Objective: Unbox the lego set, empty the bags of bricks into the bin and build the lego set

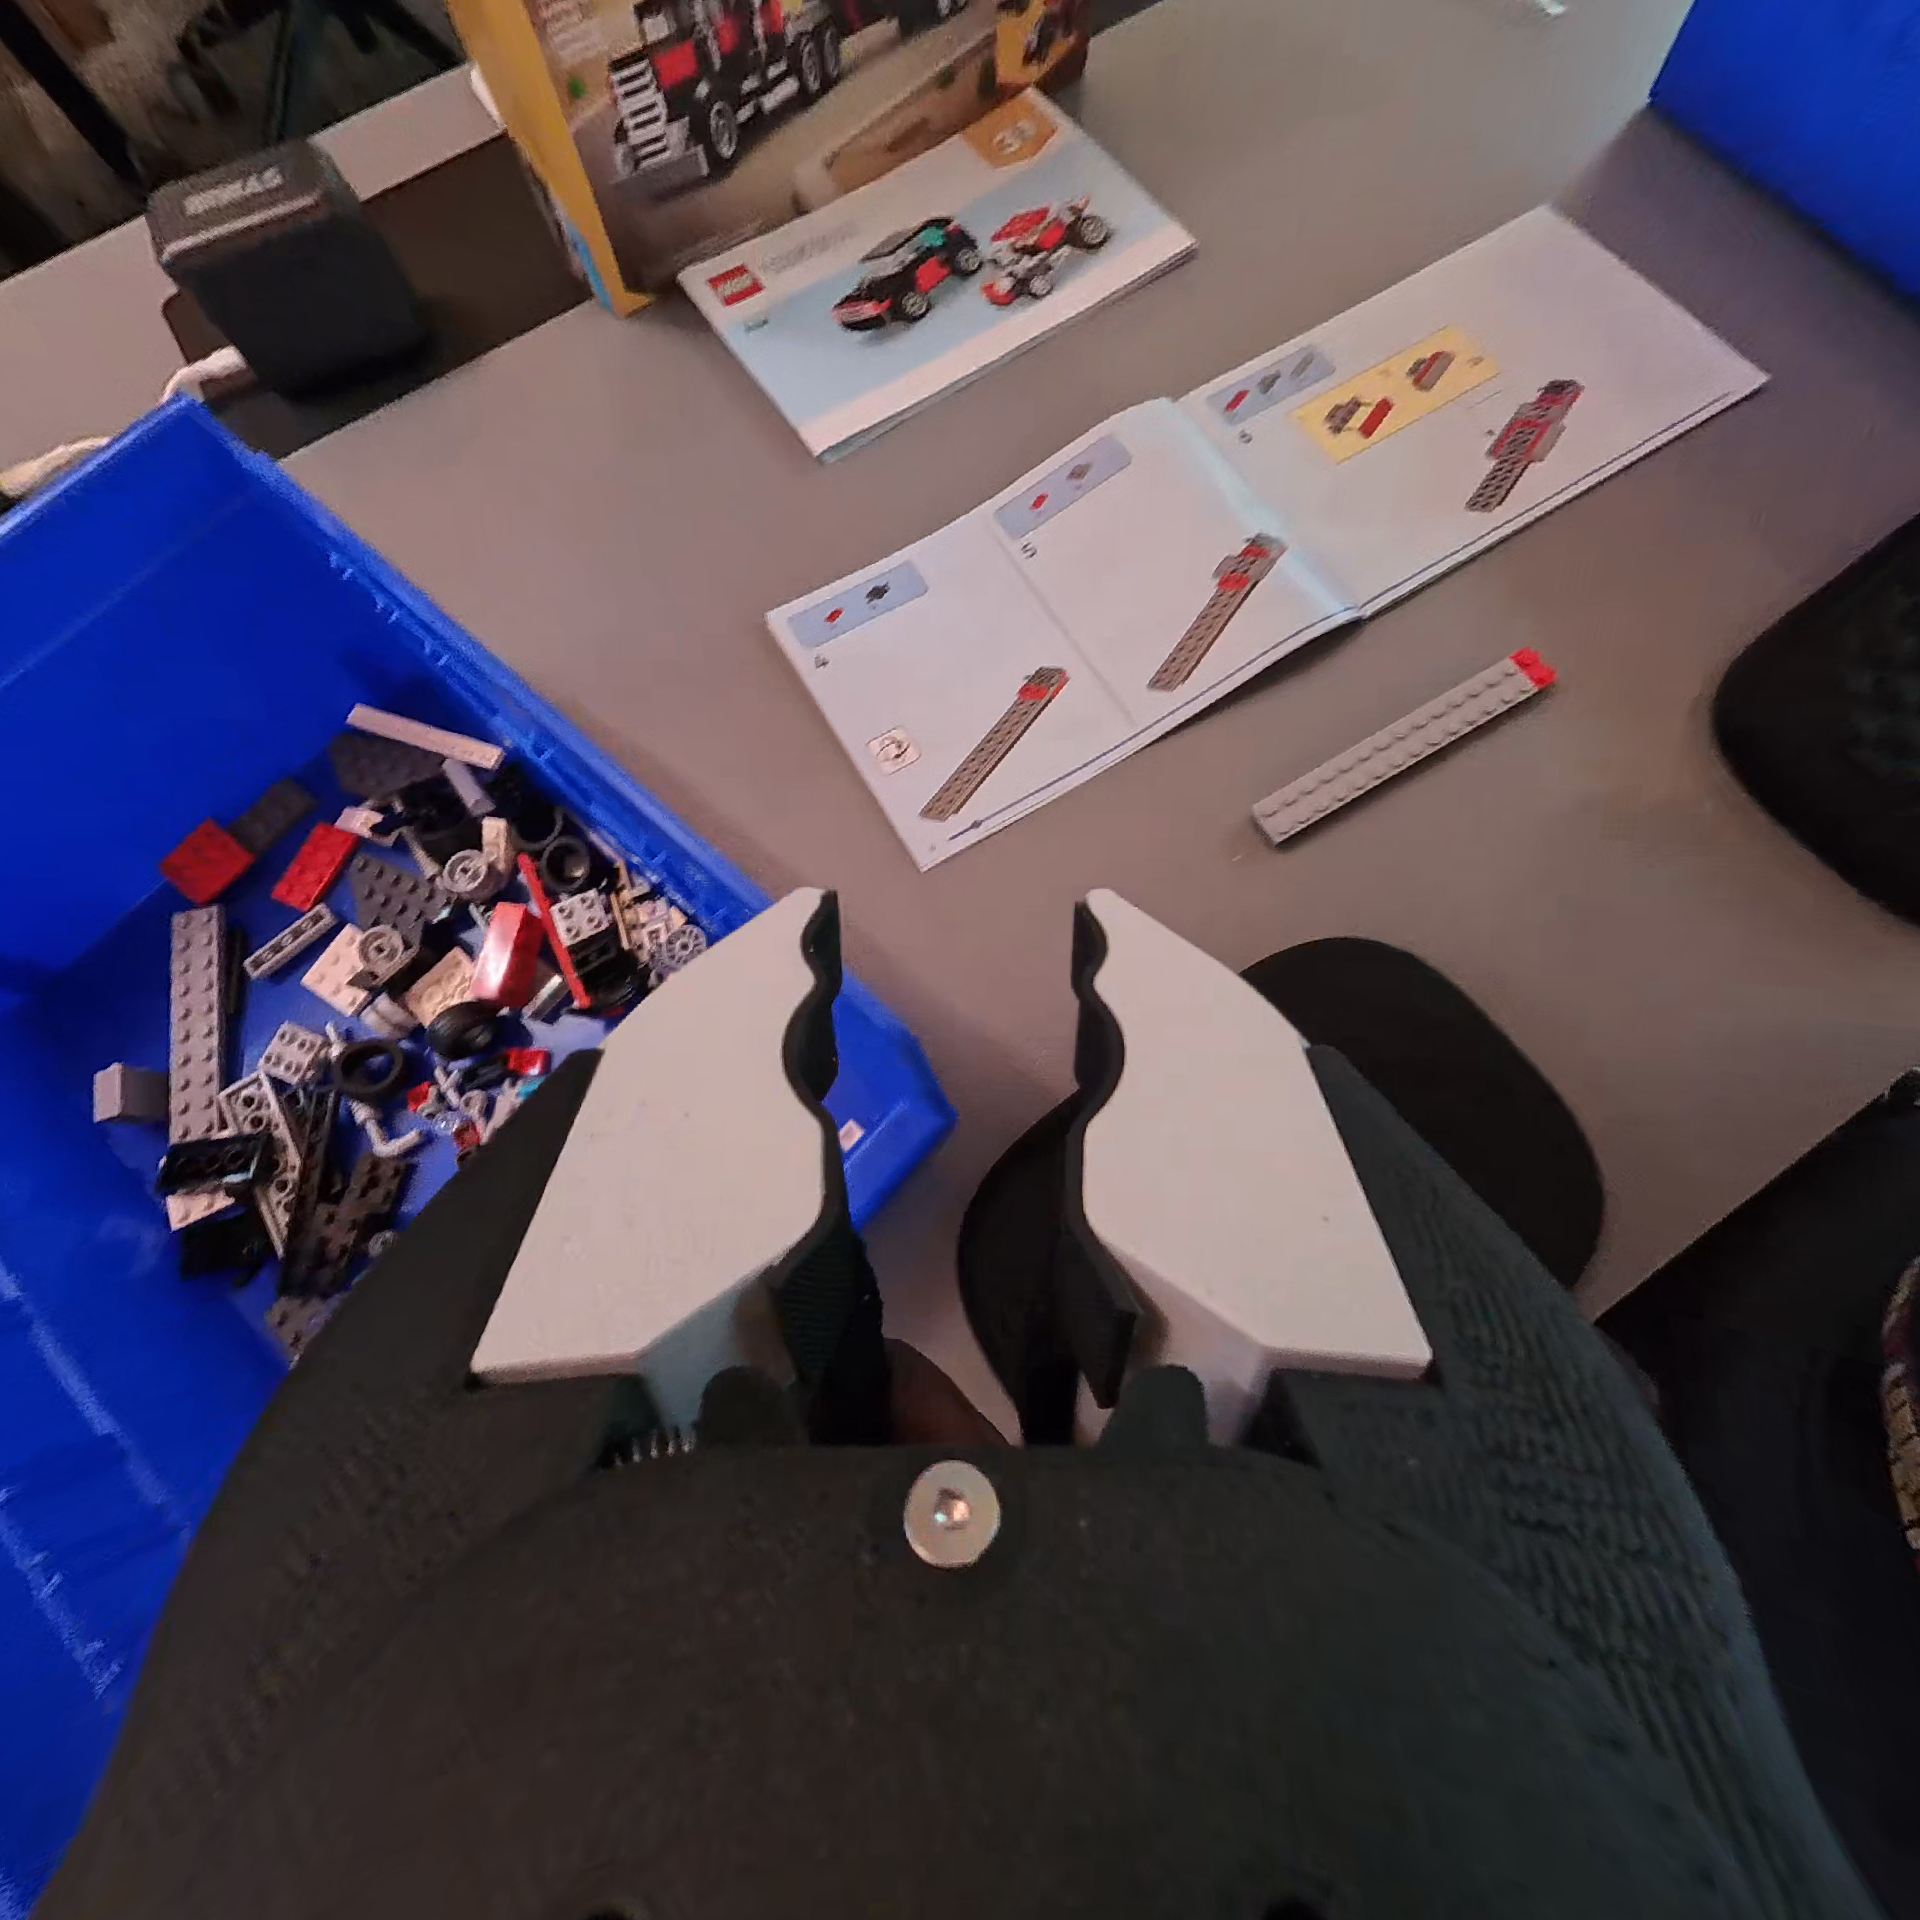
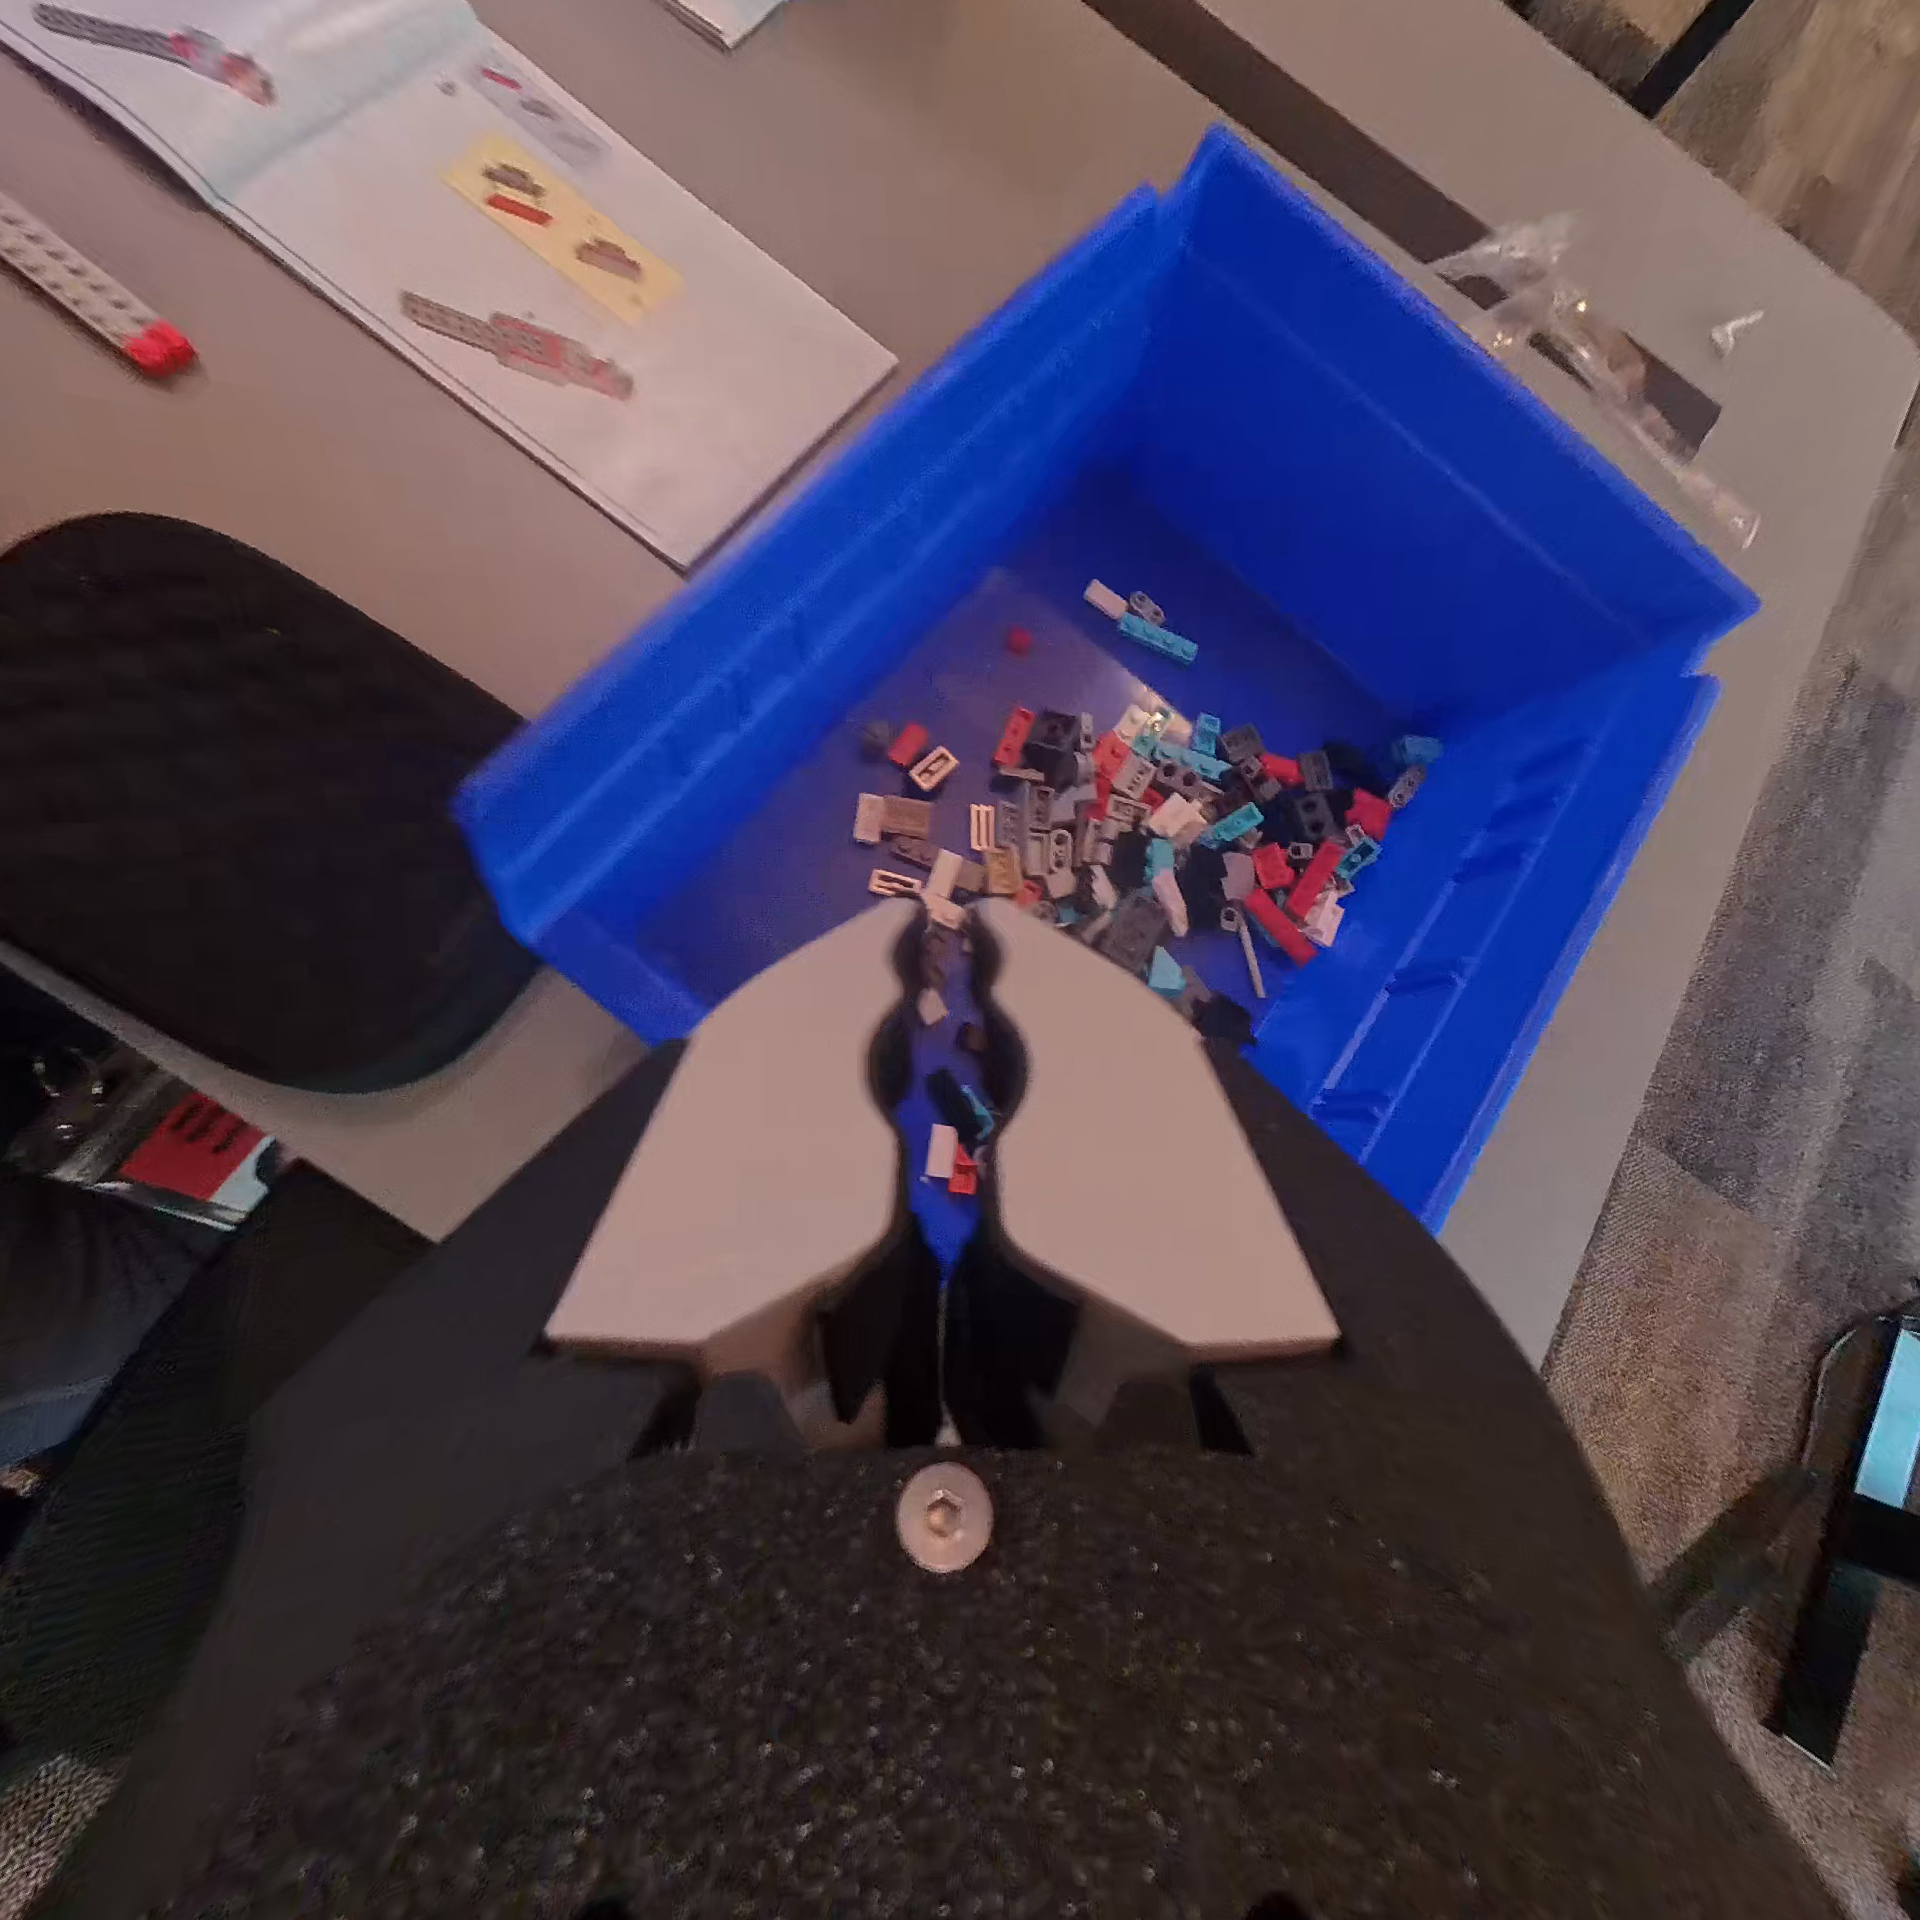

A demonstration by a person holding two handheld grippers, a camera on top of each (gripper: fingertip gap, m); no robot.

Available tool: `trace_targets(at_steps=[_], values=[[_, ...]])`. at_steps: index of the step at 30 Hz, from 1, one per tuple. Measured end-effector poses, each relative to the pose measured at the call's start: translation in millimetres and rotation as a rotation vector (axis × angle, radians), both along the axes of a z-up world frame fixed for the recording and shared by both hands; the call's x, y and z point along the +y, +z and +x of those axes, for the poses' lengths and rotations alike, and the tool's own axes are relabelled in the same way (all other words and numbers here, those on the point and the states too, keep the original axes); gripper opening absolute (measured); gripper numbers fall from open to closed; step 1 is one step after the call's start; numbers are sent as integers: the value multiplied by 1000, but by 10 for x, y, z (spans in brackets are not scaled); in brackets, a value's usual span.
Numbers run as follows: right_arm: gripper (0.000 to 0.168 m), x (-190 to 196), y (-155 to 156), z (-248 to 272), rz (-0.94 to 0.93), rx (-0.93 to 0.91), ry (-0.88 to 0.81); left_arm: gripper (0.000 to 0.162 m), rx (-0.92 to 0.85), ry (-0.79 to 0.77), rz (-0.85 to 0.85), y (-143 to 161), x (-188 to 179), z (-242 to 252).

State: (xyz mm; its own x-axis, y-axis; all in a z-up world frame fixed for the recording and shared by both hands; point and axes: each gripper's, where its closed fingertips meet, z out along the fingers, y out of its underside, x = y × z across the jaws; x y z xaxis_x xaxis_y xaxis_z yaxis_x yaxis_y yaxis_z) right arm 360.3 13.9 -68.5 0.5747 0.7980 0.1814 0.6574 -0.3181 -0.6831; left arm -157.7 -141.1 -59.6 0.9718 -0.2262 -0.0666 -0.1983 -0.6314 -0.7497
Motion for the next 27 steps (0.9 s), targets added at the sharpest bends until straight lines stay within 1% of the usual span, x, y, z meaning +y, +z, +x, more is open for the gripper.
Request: trace_targets(at_steps=[1,3,5,6,8,9,10,15,17,18,19,20,21,23,24,26,27], values=[[0,63,-49,46,2,0,3,42,9,-10,6,13,22,47],[0,244,-120,149,34,-30,-31,39,16,-8,37,68,90,103],[1,417,-183,223,24,-56,-85,28,-3,-13,82,145,168,173],[5,484,-216,248,4,-67,-108,21,-13,-22,106,184,204,215],[17,554,-273,254,-37,-70,-115,12,-12,-44,139,233,253,288],[20,571,-294,249,-54,-65,-110,4,-3,-50,147,243,272,306],[24,590,-308,248,-63,-62,-109,1,5,-49,153,251,294,315],[43,667,-353,269,-123,-61,-120,0,-5,-85,158,246,423,426],[43,704,-306,260,-127,-93,-75,1,49,-89,162,233,477,431],[40,738,-272,265,-123,-128,-45,2,75,-86,165,230,504,421],[34,773,-235,260,-122,-171,3,3,86,-90,167,227,529,421],[30,799,-213,223,-127,-214,87,3,81,-100,169,224,555,435],[31,811,-213,155,-136,-255,206,4,68,-114,172,225,582,458],[35,863,-321,118,-153,-403,461,6,52,-142,190,239,642,506],[36,955,-401,161,-152,-507,547,6,54,-155,200,247,666,530],[36,1154,-540,197,-174,-650,666,6,64,-179,213,254,691,586],[33,1244,-601,173,-189,-673,712,7,68,-196,215,248,687,621]])
